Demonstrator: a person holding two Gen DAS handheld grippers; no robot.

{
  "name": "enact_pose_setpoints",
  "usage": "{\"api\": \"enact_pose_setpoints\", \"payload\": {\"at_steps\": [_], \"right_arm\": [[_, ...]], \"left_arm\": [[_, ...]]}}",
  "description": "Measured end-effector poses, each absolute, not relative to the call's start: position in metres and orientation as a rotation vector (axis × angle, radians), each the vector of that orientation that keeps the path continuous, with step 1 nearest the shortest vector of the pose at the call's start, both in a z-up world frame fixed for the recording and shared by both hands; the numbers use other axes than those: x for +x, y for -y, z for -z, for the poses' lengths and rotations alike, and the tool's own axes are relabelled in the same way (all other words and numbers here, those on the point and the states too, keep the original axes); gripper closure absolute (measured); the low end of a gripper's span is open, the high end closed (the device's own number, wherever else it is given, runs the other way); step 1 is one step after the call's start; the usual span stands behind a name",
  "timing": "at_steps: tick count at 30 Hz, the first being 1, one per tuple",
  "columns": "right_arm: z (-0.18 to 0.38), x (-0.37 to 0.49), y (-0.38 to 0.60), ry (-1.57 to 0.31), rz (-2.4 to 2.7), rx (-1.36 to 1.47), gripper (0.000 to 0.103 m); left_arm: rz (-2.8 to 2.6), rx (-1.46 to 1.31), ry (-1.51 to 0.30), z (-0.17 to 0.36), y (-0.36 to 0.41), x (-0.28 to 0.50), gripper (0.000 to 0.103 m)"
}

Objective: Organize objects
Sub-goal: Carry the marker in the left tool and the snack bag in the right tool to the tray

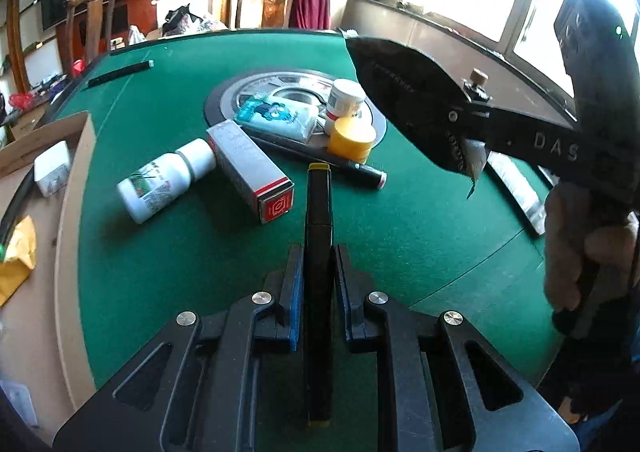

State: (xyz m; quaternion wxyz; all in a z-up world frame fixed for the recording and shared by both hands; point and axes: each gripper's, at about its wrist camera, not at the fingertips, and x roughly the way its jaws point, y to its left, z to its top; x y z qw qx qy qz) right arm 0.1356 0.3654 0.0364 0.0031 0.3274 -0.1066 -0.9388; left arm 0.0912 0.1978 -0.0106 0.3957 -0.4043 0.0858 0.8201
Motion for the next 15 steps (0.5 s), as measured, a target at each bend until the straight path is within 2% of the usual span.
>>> {"api": "enact_pose_setpoints", "payload": {"at_steps": [15], "right_arm": [[-0.023, 0.133, -0.323, 0.293, 2.853, 1.056, 0.066]], "left_arm": [[-2.197, -0.99, -0.022, -0.015, -0.148, 0.085, 0.089]]}}
